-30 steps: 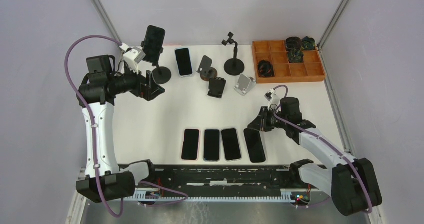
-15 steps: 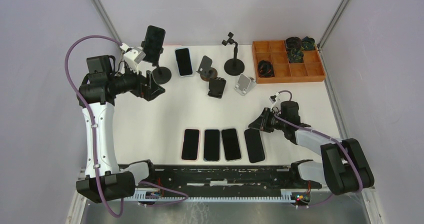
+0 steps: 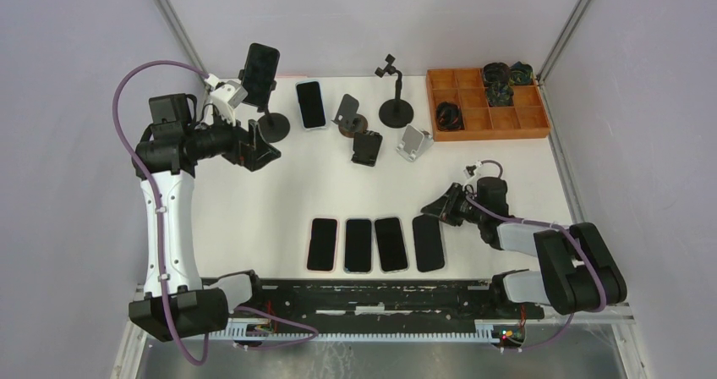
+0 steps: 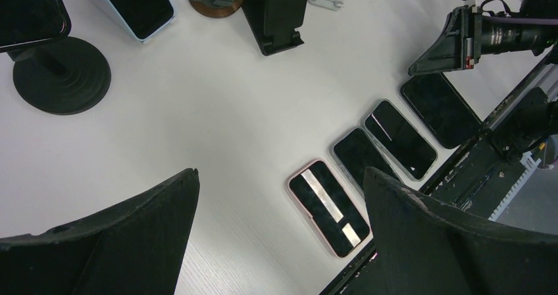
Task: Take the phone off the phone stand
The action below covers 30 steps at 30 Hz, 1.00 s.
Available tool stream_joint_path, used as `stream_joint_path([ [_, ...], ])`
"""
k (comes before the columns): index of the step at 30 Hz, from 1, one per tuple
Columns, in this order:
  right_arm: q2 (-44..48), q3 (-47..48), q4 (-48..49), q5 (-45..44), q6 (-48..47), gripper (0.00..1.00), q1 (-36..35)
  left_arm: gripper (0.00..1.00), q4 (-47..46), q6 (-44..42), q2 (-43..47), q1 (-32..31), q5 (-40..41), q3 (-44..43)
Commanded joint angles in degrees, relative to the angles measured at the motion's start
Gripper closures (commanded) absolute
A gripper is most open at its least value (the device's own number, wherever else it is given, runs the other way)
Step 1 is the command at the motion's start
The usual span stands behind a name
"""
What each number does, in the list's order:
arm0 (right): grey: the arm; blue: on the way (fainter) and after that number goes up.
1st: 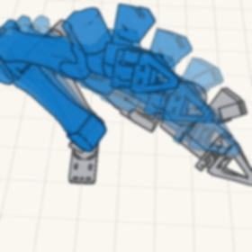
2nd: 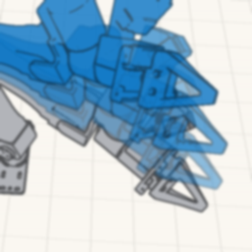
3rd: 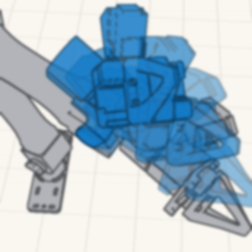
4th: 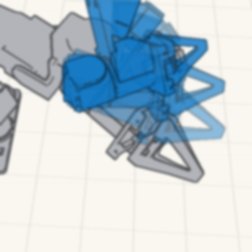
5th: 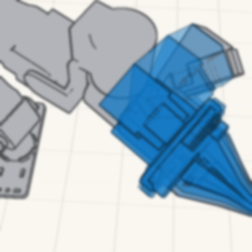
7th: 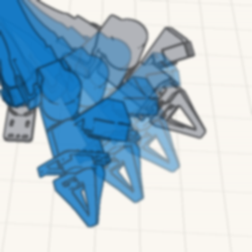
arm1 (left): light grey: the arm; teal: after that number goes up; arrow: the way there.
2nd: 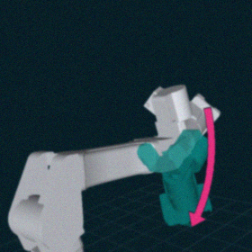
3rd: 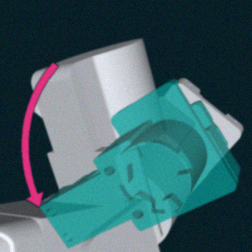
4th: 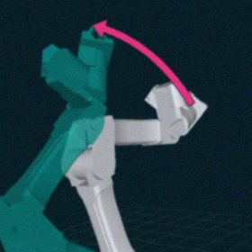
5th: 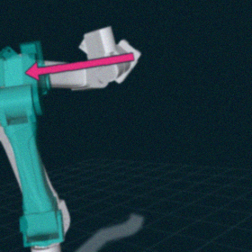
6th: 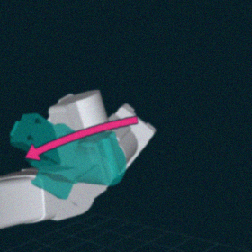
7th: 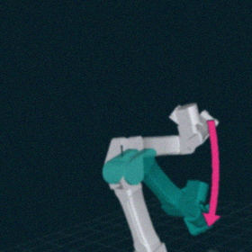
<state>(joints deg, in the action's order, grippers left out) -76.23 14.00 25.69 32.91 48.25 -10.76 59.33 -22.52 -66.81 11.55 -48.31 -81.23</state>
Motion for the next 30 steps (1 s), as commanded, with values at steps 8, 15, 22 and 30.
stream_joint_path([
  [8, 9.6, 1.3, -11.7, -12.0, -9.4, 0.19, 0.5, 0.0, -2.3, 2.3, -0.2, 0.2, -2.7, 0.1],
  [15, 21.9, 3.3, -31.3, -21.1, -15.7, 0.02, 0.4, 0.0, -2.6, 3.2, -0.4, 0.3, -3.9, -0.2],
  [22, 32.7, -4.8, -39.1, -15.2, -16.5, 0.1, 0.4, 0.0, -3.2, 3.4, -0.9, 0.3, -4.3, 0.6],
  [30, 37.5, -9.5, -46.6, -8.1, -17.9, 0.14, -3.0, 0.0, -3.4, 4.0, -1.5, 0.3, -4.1, -0.2],
])
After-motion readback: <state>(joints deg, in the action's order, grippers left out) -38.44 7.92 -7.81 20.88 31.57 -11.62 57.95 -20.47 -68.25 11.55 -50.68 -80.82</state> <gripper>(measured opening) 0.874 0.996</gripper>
